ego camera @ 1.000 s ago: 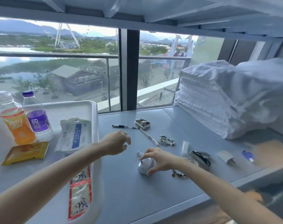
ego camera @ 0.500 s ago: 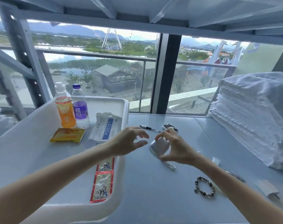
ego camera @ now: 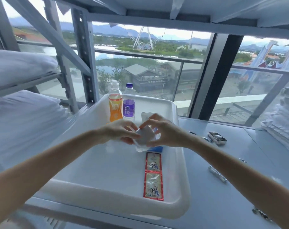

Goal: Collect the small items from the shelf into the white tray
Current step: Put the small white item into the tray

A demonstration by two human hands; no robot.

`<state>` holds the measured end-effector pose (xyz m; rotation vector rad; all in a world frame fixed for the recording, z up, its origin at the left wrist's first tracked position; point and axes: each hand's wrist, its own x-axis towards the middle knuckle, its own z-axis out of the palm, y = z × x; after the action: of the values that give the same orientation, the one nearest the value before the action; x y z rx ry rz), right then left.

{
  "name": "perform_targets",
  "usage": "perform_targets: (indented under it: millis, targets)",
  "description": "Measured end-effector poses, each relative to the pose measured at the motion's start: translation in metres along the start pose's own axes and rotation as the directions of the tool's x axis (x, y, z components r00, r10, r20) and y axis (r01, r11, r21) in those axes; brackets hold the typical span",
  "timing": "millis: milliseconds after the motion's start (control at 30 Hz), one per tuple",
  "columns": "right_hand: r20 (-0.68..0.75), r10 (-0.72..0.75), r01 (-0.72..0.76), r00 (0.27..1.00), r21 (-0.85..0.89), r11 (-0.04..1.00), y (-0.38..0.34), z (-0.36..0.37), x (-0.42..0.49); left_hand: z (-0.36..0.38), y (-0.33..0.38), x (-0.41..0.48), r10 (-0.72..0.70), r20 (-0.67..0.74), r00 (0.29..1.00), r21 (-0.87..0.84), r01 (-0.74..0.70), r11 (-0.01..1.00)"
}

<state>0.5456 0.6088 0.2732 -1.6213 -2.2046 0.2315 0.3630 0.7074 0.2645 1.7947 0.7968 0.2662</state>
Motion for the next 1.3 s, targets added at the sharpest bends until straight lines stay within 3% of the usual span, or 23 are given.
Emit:
perform_targets:
  millis: [100,200,433,567,600,700,800,867,967,1067,1300]
  targets:
    - [0.227,0.033,-0.039,0.973,0.021,0.999,-0.013,0.024,0.027,-0.022,-0.030,-0.011,-0.134,0.101,0.986,0.113,0.123,0.986]
    - [0.368,0.097,-0.084,0.925,-0.052,0.995,-0.021,0.055,0.046,-0.027,-0.059,-0.011,-0.200,0.131,0.971,0.193,0.173,0.966]
    - [0.494,0.221,-0.105,0.841,-0.251,0.962,-0.030,0.115,0.078,-0.036,-0.103,0.012,-0.247,0.149,0.957,0.348,0.183,0.919]
    - [0.431,0.248,-0.119,0.867,-0.303,0.945,-0.020,0.134,0.084,-0.039,-0.113,0.027,-0.218,0.112,0.970,0.484,0.138,0.864]
    - [0.400,0.246,-0.105,0.883,-0.341,0.934,-0.015,0.136,0.086,-0.042,-0.114,0.030,-0.173,0.079,0.982,0.587,0.095,0.804]
    - [0.301,0.202,-0.030,0.932,-0.491,0.871,0.003,0.136,0.100,-0.052,-0.116,0.040,0.045,-0.020,0.999,0.868,-0.005,0.497]
    - [0.189,0.221,-0.055,0.957,-0.627,0.777,0.020,0.132,0.122,-0.057,-0.120,0.056,0.167,-0.035,0.985,0.931,-0.029,0.364]
    - [0.143,0.285,-0.115,0.948,-0.678,0.726,0.032,0.127,0.139,-0.060,-0.121,0.069,0.150,-0.030,0.988,0.937,-0.024,0.349]
    - [0.112,0.351,-0.171,0.930,-0.713,0.680,0.050,0.119,0.160,-0.069,-0.127,0.083,-0.001,-0.060,0.998,0.915,0.056,0.399]
    - [0.111,0.417,-0.208,0.902,-0.735,0.646,0.065,0.112,0.173,-0.074,-0.137,0.090,-0.141,-0.040,0.989,0.918,0.092,0.385]
    - [0.167,0.580,-0.342,0.797,-0.667,0.661,0.077,0.105,0.179,-0.078,-0.140,0.098,-0.156,-0.038,0.987,0.928,0.093,0.361]
